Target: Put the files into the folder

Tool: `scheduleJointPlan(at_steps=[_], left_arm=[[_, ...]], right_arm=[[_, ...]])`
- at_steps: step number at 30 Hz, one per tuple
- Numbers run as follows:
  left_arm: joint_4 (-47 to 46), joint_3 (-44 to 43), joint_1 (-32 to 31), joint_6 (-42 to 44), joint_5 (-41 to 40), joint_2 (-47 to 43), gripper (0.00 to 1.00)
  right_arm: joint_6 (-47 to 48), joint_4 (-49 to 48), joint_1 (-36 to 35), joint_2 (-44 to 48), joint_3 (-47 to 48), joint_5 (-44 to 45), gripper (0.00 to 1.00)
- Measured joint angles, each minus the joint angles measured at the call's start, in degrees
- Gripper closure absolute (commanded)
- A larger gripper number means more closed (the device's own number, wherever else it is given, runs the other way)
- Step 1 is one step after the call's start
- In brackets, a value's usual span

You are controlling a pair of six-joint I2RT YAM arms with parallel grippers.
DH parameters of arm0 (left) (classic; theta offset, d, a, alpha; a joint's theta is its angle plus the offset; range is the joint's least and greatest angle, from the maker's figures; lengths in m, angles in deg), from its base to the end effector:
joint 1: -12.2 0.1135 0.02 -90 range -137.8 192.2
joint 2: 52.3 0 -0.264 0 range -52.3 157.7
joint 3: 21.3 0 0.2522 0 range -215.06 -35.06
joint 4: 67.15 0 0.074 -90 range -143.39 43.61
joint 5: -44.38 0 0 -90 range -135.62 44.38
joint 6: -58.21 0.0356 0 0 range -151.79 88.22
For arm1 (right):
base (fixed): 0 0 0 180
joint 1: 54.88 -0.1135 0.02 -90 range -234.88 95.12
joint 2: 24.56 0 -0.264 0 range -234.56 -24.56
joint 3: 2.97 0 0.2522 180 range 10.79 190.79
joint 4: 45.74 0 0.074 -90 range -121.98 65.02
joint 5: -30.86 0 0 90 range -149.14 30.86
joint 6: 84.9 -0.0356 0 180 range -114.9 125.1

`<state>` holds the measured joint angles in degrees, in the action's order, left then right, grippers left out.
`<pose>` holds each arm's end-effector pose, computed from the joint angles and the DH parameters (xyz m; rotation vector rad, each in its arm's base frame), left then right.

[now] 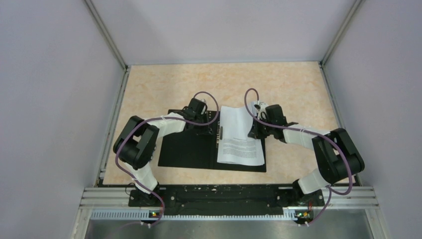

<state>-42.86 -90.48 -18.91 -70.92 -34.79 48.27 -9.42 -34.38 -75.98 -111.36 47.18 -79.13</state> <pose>0.2921 -0.1841 0.1517 -0.1090 2.6746 -0.6828 0.2564 0.1120 0.1467 -0.3070 2.4438 0.7008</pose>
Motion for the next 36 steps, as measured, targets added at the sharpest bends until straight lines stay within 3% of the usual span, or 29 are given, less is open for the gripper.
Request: scheduleJointPlan(at_steps=[36], left_arm=[[-0.59,-0.11,0.0,-3.43,-0.44,0.24,0.98]], right_arm=[[-1.05,7.61,-1.68,7.52,-0.42,2.19,1.0]])
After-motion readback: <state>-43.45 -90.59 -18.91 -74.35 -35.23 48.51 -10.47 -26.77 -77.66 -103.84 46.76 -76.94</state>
